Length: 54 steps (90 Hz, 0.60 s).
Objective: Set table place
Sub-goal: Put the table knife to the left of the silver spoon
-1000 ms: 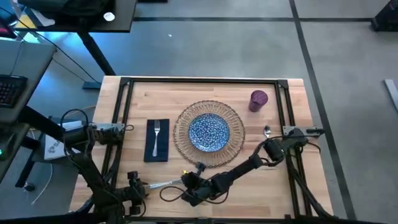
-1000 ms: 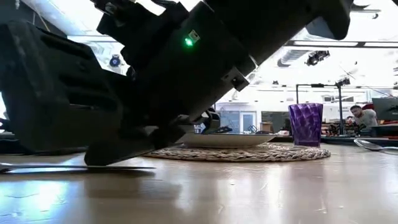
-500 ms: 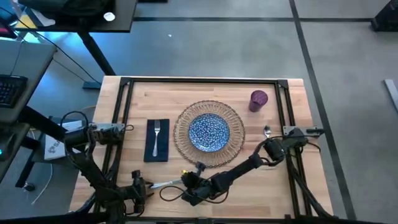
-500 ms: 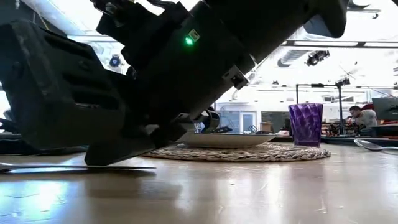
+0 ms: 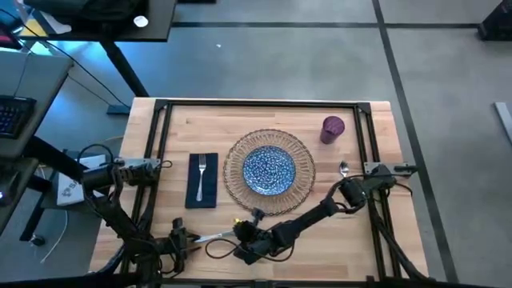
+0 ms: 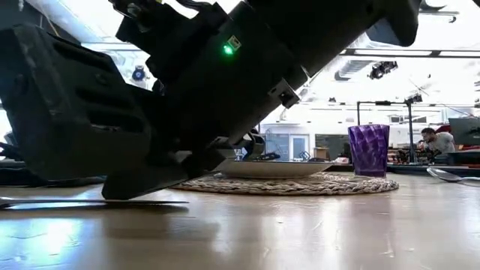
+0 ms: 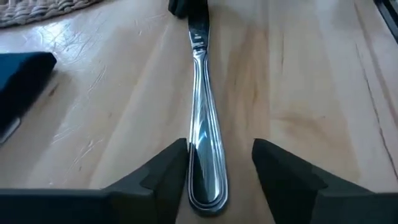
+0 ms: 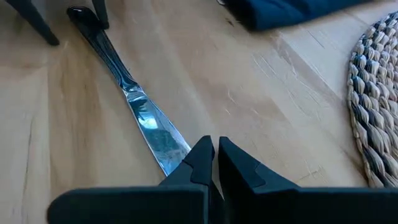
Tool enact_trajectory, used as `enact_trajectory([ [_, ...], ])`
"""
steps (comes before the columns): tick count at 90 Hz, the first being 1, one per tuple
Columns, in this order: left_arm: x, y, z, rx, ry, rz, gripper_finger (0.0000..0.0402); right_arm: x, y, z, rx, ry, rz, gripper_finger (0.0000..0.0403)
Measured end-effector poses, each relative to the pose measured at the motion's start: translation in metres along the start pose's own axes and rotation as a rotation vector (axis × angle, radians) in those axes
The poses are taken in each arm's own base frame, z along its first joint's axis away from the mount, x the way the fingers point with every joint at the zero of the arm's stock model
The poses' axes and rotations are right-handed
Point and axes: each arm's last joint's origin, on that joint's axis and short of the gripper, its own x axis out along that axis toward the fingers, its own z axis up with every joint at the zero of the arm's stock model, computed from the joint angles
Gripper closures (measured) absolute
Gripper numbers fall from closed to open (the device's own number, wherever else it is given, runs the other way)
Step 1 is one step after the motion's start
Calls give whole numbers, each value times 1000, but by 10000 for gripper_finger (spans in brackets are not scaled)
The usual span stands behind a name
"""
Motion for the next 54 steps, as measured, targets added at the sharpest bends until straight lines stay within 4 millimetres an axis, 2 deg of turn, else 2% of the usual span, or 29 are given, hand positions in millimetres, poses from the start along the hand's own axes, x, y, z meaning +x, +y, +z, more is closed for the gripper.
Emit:
enact_trajectory([
  [28, 7, 0, -7, 42, -64, 31, 351, 0, 0, 0, -10, -3, 4, 403],
  [54, 8, 1, -7, 17, -65, 40, 354, -3, 5, 7, -83, -71, 19, 403],
])
